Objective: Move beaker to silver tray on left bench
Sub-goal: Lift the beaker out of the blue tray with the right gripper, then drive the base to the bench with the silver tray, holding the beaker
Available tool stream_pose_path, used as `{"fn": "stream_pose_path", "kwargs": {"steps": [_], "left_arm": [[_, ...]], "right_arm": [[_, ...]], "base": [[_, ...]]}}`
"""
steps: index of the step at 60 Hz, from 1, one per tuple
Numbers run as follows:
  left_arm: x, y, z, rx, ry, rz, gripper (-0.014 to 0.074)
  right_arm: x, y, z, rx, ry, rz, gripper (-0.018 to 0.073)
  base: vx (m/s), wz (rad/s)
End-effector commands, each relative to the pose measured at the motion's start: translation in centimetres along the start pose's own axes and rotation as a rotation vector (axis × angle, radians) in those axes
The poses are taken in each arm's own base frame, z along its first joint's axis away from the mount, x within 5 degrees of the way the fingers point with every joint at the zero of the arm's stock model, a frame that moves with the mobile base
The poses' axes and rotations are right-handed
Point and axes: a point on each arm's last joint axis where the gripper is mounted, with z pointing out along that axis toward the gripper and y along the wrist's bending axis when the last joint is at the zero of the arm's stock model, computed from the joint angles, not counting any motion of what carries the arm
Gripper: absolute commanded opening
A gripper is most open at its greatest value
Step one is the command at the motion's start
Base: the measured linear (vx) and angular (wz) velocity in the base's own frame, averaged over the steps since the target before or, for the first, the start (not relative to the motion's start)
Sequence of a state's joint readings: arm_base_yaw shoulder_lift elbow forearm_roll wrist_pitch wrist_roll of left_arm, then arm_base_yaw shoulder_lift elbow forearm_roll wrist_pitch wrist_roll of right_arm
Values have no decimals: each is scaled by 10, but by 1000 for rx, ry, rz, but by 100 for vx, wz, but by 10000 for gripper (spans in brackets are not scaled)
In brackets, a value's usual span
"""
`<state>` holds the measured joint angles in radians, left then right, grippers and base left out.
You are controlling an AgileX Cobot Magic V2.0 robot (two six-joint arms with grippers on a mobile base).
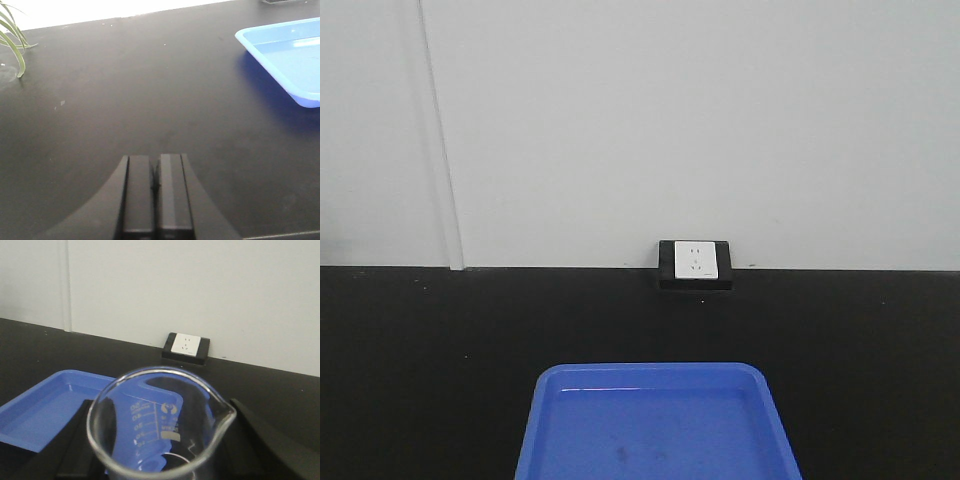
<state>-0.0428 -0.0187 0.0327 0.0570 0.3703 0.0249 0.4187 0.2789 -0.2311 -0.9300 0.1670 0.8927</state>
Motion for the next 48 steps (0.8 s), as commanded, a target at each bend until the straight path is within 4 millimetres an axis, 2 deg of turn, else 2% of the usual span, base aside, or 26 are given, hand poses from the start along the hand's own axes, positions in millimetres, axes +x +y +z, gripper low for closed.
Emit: {"fn": "stream_pose_path", "kwargs": {"steps": [1, 48], "left_arm": [[-1, -1, 2, 7, -64, -2, 1], [-1, -1, 2, 7, -64, -2, 1]], "right_arm": [[-10, 0, -1, -7, -36, -6, -11], [-10, 0, -1, -8, -37, -3, -11]], "base": [[0, 0], [0, 0]]}}
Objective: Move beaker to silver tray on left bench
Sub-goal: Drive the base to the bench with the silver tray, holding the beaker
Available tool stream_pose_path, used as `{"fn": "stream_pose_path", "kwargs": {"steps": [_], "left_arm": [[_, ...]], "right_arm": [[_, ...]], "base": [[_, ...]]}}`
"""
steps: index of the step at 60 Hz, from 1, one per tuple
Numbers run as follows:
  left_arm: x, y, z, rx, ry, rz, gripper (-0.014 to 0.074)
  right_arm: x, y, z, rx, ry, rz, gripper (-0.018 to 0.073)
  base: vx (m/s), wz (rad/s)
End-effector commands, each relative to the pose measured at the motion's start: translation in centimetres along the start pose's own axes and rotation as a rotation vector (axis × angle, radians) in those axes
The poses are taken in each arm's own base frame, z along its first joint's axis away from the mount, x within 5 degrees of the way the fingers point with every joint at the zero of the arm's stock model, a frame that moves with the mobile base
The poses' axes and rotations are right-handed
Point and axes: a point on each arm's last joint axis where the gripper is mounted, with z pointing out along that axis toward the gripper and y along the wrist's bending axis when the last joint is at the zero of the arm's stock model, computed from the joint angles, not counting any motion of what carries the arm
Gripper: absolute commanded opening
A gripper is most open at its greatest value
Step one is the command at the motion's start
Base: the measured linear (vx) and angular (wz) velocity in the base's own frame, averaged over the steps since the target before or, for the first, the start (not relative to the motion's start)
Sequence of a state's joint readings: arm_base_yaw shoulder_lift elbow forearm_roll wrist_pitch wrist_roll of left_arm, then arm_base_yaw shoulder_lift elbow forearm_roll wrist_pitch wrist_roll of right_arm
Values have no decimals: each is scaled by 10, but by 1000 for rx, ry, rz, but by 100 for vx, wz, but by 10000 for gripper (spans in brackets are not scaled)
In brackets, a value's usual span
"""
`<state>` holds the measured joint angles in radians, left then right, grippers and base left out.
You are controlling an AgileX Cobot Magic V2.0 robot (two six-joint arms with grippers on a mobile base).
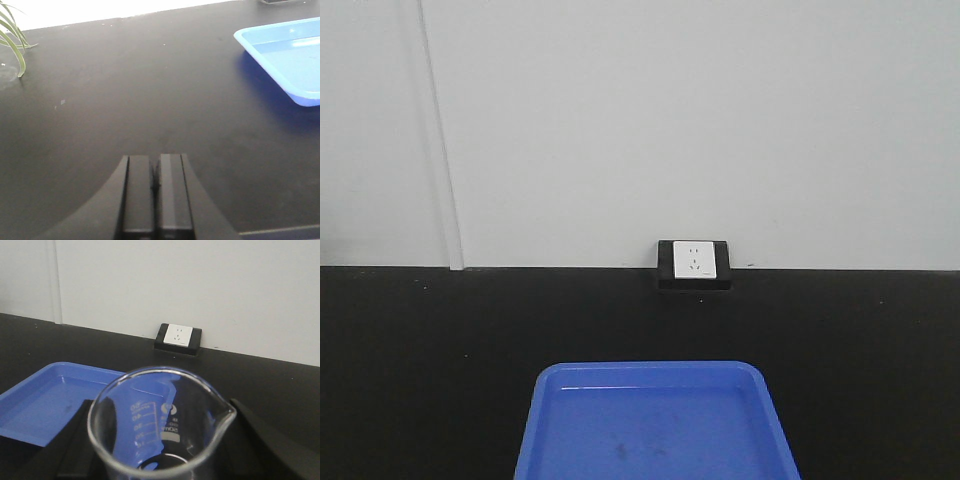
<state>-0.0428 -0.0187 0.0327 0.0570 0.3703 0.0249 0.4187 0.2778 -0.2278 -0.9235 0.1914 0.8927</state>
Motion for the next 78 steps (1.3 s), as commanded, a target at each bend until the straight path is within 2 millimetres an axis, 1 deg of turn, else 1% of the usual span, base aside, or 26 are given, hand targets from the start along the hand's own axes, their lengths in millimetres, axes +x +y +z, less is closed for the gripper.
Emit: {"fn": "stream_pose_path", "kwargs": {"steps": [1, 20, 47, 78], "left_arm": [[-1, -1, 2, 7, -64, -2, 1], [-1, -1, 2, 7, -64, -2, 1], [-1, -1, 2, 7, -64, -2, 1], [-1, -1, 2, 7, -64, -2, 1]], "right_arm": [[-13, 2, -1, -26, -55, -8, -11], [-13, 2, -1, -26, -55, -8, -11], [-13, 2, -1, -26, -55, -8, -11], [-13, 2, -1, -26, -55, -8, -11]], "base": [[-4, -3], [-11, -8], [-23, 0], [-32, 25]]}}
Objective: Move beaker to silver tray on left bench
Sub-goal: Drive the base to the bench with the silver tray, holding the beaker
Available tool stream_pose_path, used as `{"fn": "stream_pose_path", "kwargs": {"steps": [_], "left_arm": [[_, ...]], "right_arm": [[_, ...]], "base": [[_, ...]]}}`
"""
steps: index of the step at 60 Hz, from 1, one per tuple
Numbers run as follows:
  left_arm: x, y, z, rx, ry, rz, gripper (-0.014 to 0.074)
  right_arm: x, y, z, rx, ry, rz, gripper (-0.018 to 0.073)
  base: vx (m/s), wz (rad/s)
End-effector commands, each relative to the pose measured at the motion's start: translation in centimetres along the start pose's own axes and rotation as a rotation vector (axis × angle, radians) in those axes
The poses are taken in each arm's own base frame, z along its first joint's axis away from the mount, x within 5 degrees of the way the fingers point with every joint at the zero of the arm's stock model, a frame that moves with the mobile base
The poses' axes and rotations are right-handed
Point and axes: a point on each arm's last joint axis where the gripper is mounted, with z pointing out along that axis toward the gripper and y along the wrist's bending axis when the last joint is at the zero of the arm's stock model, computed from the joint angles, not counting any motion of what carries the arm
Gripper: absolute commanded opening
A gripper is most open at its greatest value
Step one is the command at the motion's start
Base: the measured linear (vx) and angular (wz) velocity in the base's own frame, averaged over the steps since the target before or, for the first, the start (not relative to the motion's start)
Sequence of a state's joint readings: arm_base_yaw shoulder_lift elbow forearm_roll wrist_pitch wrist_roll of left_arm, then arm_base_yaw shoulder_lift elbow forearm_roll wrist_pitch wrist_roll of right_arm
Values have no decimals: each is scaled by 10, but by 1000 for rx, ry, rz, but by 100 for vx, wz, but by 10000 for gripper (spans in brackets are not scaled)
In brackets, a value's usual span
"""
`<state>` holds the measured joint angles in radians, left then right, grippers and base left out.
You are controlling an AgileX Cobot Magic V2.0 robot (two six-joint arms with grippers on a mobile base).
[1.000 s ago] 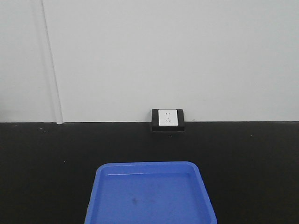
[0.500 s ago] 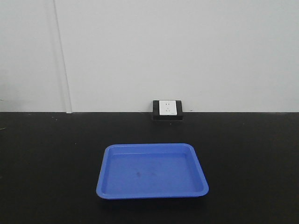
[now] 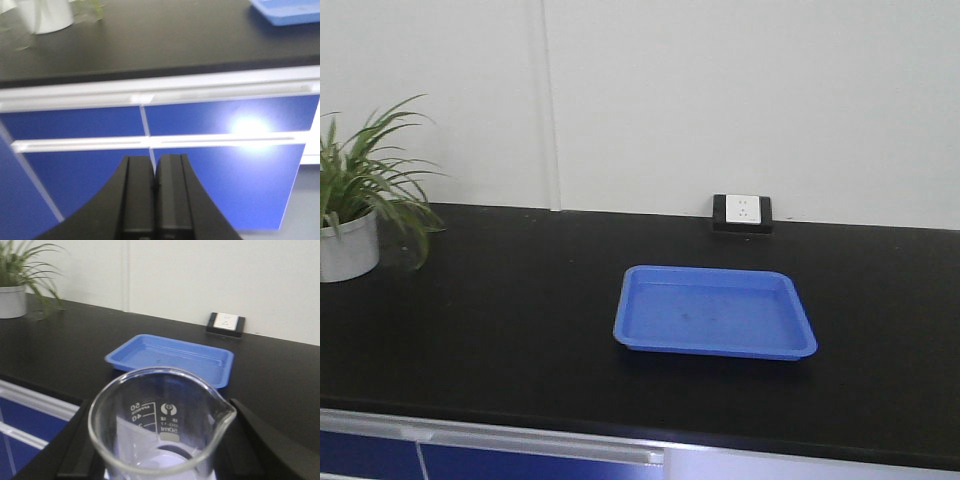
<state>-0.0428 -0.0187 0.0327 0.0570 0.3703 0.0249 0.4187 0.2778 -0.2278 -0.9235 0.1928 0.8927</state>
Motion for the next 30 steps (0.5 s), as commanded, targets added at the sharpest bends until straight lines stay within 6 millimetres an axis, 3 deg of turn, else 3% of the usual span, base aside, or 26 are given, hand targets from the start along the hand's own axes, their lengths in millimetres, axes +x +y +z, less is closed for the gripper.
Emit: {"fn": "stream_pose_path", "kwargs": {"steps": [1, 30], "left_arm": [[-1, -1, 2, 7, -64, -2, 1], [-1, -1, 2, 7, -64, -2, 1]], "right_arm": [[-13, 2, -1, -27, -56, -8, -11], [-13, 2, -1, -27, -56, -8, -11]], "base": [[-35, 37], [-34, 39]]}}
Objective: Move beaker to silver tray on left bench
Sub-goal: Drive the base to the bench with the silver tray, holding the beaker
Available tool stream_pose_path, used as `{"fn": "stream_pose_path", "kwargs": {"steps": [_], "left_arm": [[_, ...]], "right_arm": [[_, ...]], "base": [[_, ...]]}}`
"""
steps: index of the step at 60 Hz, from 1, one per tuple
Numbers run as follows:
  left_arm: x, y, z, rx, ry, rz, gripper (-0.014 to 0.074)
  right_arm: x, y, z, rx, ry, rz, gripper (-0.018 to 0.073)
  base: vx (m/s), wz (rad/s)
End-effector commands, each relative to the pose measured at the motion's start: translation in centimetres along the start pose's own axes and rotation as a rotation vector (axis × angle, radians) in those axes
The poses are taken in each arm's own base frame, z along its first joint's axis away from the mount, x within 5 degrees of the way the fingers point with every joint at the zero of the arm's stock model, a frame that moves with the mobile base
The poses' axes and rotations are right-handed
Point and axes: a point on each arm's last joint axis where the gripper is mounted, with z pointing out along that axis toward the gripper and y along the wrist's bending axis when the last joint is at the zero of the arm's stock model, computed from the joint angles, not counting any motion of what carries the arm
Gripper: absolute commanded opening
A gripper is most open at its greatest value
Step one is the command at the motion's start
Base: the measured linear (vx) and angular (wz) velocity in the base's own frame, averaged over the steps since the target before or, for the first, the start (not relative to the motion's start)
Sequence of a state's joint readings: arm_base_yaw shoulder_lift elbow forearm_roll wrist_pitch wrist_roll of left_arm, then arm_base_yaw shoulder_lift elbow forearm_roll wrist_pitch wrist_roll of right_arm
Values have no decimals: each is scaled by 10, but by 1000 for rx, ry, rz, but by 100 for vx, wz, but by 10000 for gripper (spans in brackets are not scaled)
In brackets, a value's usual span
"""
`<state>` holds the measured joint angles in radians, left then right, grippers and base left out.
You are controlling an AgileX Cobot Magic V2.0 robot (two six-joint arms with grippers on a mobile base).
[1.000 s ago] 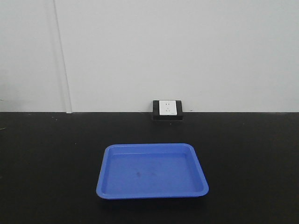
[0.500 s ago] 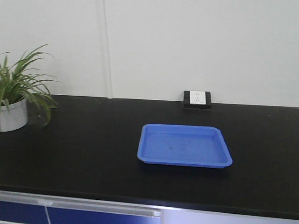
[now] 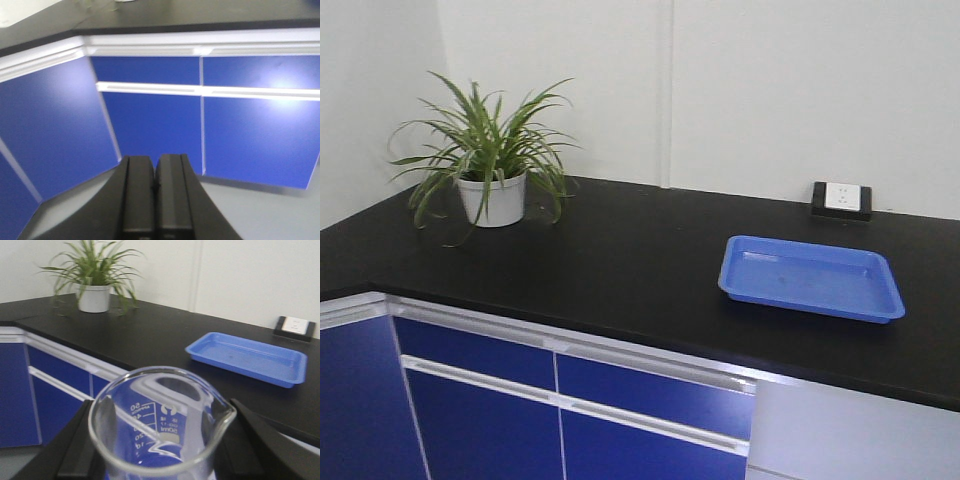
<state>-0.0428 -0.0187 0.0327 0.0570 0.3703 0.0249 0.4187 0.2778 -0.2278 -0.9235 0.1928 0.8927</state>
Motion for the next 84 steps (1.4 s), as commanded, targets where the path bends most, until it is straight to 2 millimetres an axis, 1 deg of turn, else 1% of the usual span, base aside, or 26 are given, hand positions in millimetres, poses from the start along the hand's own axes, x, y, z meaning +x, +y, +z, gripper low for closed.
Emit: {"fn": "stream_pose_path", "kwargs": {"steps": [1, 39, 63, 84], "left_arm": [[-1, -1, 2, 7, -64, -2, 1], [-1, -1, 2, 7, -64, -2, 1], [-1, -1, 2, 7, -64, -2, 1], [-1, -1, 2, 7, -64, -2, 1]], "right_arm": [[-13, 2, -1, -27, -56, -8, -11], [-13, 2, -1, -27, -56, -8, -11], [-13, 2, -1, -27, -56, -8, -11], [-13, 2, -1, -27, -56, -8, -11]], "base": [[-32, 39], [-29, 44], [-17, 74], [-1, 77]]}}
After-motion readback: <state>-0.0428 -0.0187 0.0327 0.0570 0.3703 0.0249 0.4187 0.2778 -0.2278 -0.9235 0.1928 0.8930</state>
